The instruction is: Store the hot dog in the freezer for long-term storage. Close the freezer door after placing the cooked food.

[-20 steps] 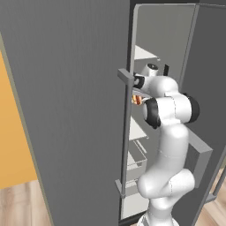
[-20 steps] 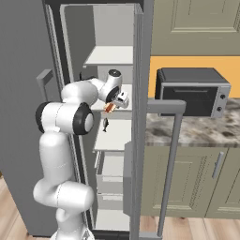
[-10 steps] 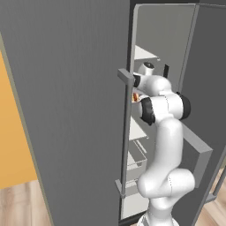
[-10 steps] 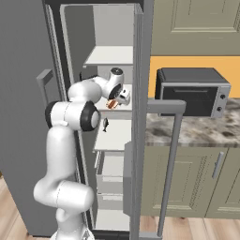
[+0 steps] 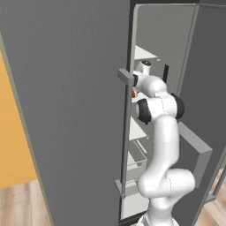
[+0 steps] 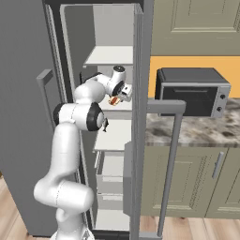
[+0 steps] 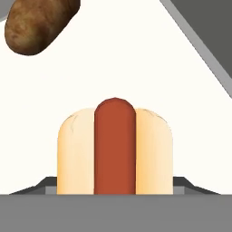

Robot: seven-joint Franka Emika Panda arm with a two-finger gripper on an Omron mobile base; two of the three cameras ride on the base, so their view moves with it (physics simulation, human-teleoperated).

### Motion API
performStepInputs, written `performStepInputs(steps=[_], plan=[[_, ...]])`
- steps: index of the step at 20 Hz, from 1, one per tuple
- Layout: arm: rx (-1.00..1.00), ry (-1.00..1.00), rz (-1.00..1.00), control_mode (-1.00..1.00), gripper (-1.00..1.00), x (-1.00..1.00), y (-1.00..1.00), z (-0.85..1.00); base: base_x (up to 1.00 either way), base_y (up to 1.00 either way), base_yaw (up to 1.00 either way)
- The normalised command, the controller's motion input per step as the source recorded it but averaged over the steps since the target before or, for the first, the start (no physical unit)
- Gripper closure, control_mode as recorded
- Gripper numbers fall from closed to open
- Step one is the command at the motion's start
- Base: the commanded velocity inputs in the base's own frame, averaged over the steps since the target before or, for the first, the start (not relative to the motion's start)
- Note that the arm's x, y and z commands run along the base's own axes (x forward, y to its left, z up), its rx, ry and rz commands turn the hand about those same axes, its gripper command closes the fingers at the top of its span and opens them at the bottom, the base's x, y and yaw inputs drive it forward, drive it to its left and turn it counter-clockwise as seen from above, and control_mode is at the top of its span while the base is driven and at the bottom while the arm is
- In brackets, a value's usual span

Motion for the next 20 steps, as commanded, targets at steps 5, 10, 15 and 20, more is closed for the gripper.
performStepInputs(steps=[5, 10, 15, 20], plan=[[0.0, -0.01, 0.0, -1.0, 1.0, 0.21, 0.0, -0.2, 0.0, 0.0, 0.0], [0.0, 0.0, 0.0, -1.0, 1.0, 0.02, 0.0, -0.2, 0.0, 0.0, 0.0], [0.0, 0.0, 0.0, -1.0, -1.0, 0.0, 0.0, -0.12, 0.0, 0.0, 0.0], [0.0, -0.01, 0.0, -1.0, -1.0, 0.0, 0.0, -0.01, 0.0, 0.0, 0.0]])
